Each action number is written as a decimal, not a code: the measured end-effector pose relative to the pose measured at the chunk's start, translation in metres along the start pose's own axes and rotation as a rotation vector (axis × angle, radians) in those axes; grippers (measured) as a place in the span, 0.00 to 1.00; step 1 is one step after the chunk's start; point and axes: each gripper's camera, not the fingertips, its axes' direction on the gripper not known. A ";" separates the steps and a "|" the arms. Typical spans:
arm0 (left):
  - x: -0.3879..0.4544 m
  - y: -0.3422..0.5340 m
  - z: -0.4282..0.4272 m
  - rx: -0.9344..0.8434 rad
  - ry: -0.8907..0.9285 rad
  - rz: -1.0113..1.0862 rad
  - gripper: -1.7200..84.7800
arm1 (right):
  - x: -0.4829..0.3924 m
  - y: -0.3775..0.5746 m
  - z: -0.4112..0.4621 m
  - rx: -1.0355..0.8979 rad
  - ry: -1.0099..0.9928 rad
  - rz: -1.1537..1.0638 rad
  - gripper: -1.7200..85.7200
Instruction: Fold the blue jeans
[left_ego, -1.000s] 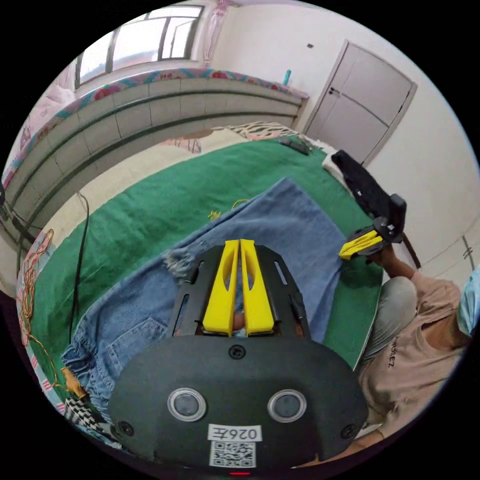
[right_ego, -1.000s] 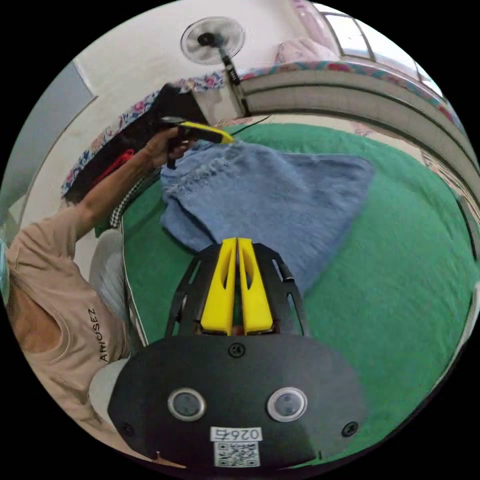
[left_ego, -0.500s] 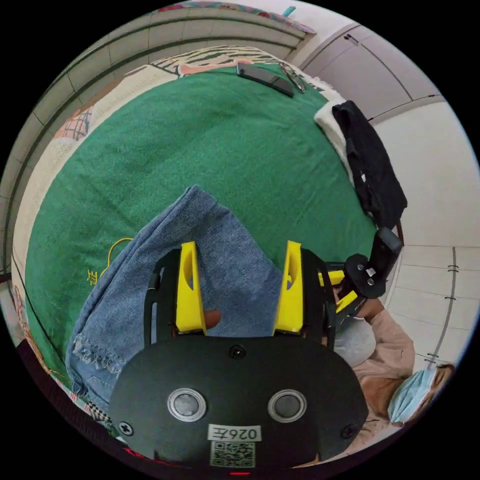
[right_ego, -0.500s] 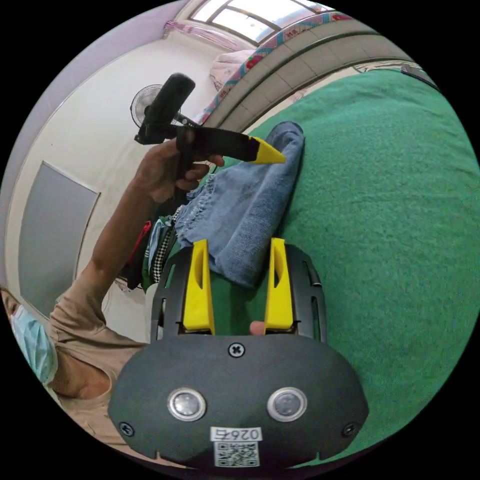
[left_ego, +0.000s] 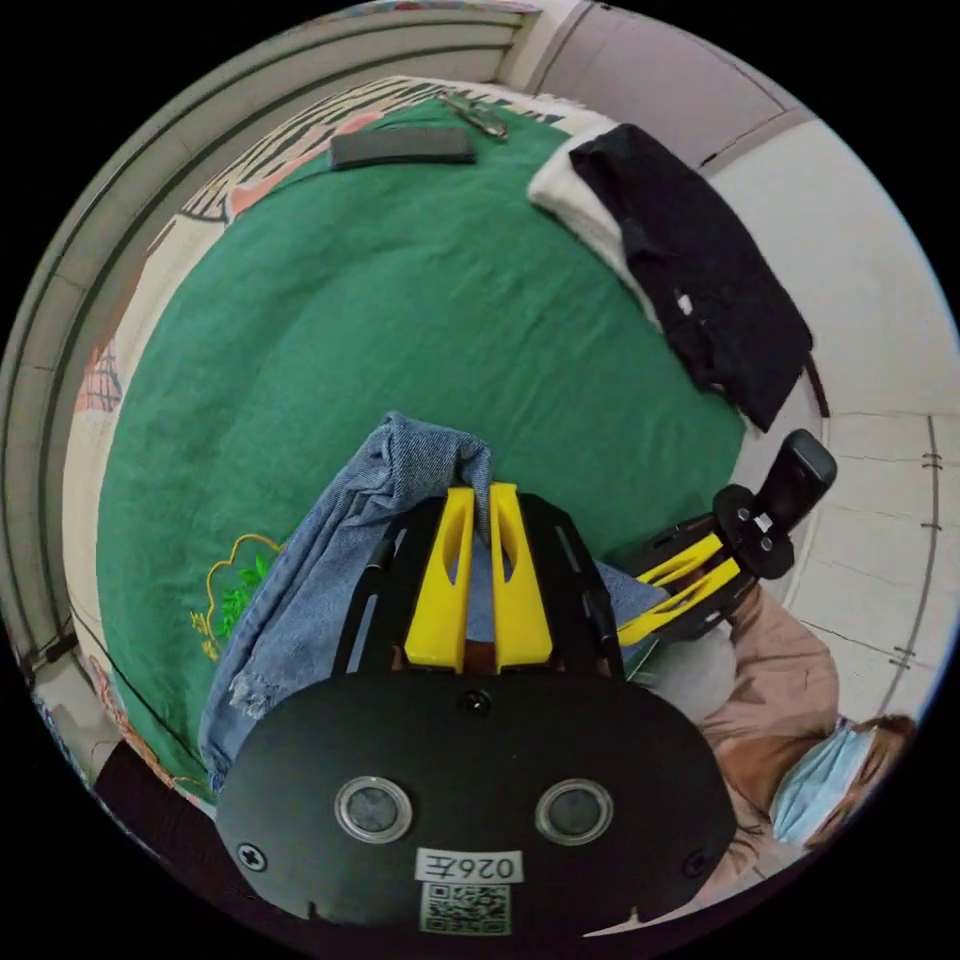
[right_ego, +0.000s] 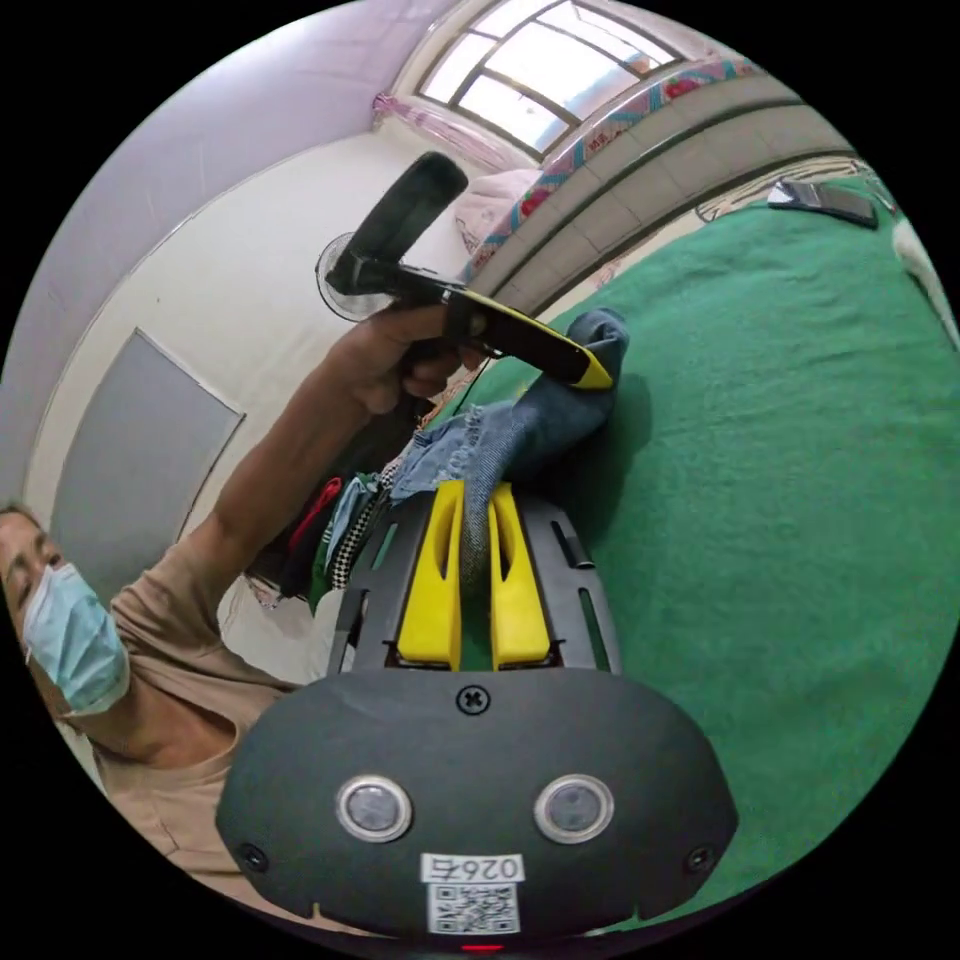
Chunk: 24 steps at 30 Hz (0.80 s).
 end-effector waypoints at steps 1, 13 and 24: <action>0.017 0.002 -0.018 0.042 0.047 0.054 0.03 | -0.006 0.002 -0.008 0.016 0.018 -0.012 0.02; 0.006 0.195 -0.260 0.384 0.201 0.264 0.03 | -0.213 -0.013 0.082 -0.050 0.472 -0.559 0.02; -0.240 0.457 -0.281 0.531 0.332 -0.242 0.04 | -0.208 -0.064 0.389 -0.612 0.181 -0.557 0.06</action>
